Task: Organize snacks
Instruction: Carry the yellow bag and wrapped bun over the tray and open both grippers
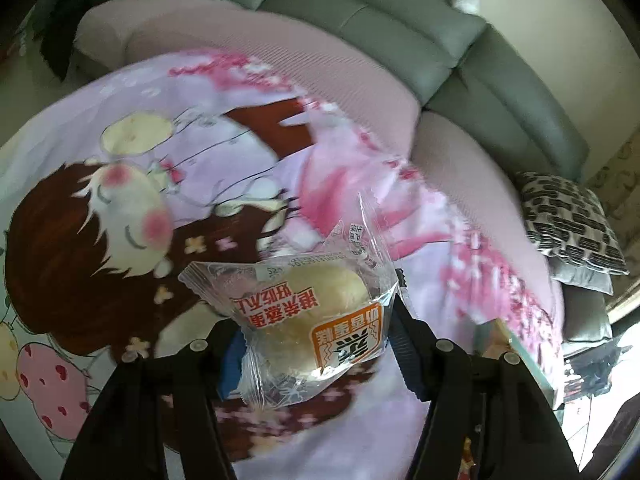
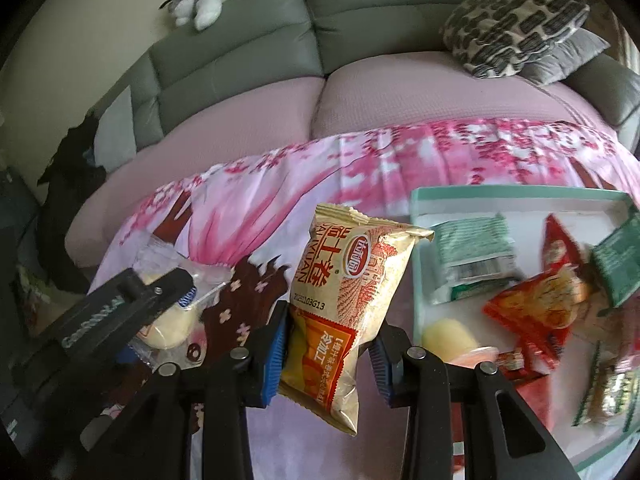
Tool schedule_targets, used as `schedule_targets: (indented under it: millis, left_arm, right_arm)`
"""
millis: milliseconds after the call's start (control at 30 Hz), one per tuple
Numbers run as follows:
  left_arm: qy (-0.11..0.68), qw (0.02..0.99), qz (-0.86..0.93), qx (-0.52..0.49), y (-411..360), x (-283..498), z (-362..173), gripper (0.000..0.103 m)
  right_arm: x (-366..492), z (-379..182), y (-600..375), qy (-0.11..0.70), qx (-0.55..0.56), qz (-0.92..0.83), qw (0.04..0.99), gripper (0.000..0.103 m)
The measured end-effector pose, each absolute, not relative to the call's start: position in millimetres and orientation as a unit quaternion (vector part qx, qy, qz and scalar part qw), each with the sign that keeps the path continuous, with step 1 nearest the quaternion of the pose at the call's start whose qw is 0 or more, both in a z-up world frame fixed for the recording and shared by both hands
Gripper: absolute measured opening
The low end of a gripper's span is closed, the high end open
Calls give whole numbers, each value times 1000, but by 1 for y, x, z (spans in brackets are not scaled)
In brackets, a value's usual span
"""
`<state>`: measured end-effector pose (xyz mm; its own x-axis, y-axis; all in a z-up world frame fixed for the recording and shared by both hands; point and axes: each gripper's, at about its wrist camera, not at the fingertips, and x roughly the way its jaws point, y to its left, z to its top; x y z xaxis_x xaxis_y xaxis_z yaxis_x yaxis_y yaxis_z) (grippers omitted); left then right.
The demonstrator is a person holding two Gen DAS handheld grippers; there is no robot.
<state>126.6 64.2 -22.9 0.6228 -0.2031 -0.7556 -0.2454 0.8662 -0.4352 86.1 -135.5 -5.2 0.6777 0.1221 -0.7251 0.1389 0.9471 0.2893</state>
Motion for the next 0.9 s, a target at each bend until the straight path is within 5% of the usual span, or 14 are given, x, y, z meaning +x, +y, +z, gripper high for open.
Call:
schedule_targets:
  millis: [400,900]
  left_arm:
    - [403,885,-102,-209,-13,111,17,65]
    - [467,835,-234,-172,-115,89,1,65]
  right_arm:
    - [44,20,-216,379,182,-88,903,40]
    - [-6,0,-278,401,186,-158,883,41]
